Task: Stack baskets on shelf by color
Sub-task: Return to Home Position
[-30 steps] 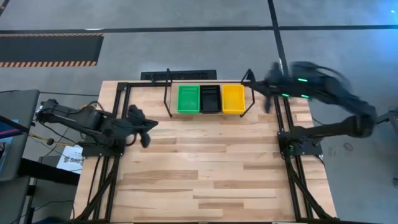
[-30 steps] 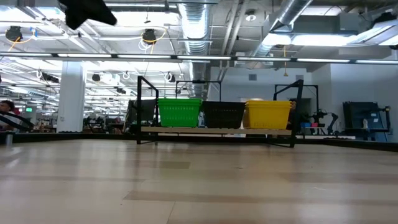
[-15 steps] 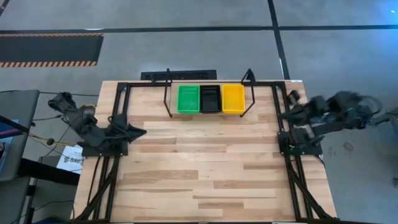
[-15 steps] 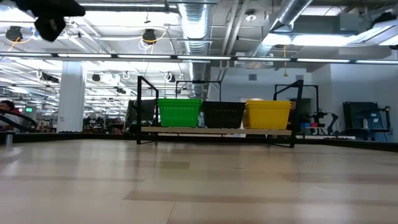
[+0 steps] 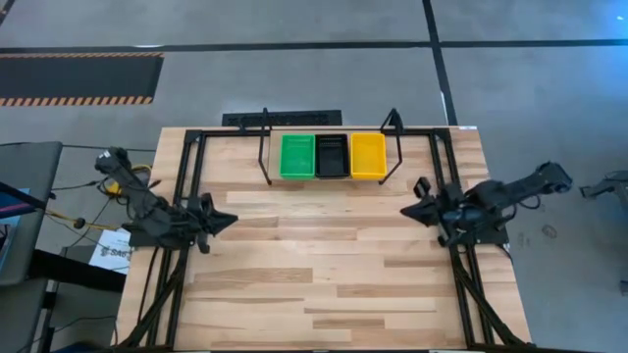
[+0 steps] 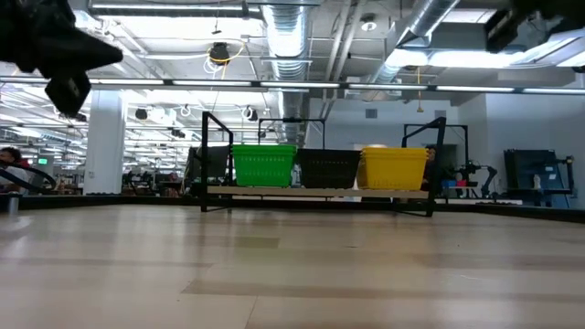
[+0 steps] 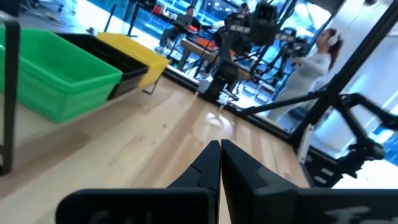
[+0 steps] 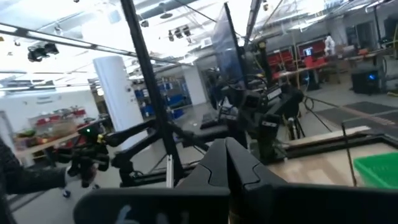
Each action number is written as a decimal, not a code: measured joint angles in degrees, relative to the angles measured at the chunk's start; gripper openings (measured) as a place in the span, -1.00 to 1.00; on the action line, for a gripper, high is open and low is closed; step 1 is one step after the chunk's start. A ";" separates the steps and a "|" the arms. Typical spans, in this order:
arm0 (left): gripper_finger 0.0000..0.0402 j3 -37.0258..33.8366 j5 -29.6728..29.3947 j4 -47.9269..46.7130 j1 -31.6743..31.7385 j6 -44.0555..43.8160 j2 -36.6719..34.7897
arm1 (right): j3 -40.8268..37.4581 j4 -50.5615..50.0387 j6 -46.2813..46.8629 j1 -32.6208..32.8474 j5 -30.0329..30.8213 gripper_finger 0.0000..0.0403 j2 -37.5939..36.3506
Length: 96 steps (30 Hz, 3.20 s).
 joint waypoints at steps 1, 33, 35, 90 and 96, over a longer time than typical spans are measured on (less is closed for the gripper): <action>-1.00 -1.20 0.45 1.18 0.01 -0.01 -0.92 | -1.47 2.23 0.02 0.44 0.16 -1.00 0.32; -1.00 -6.43 -11.07 5.96 2.53 3.28 -6.02 | -14.04 7.22 10.01 0.68 14.94 -0.77 0.59; -1.00 -6.43 -9.46 5.88 3.87 6.10 -6.02 | -14.04 8.69 7.06 -0.46 14.92 -0.77 0.57; -1.00 -6.50 48.39 4.03 45.66 23.74 -6.19 | -14.11 -8.29 10.29 -32.72 -21.34 -0.77 0.60; -1.00 -6.50 48.37 4.04 45.66 23.74 -6.19 | -14.11 -10.77 10.29 -32.72 -21.30 -0.77 0.58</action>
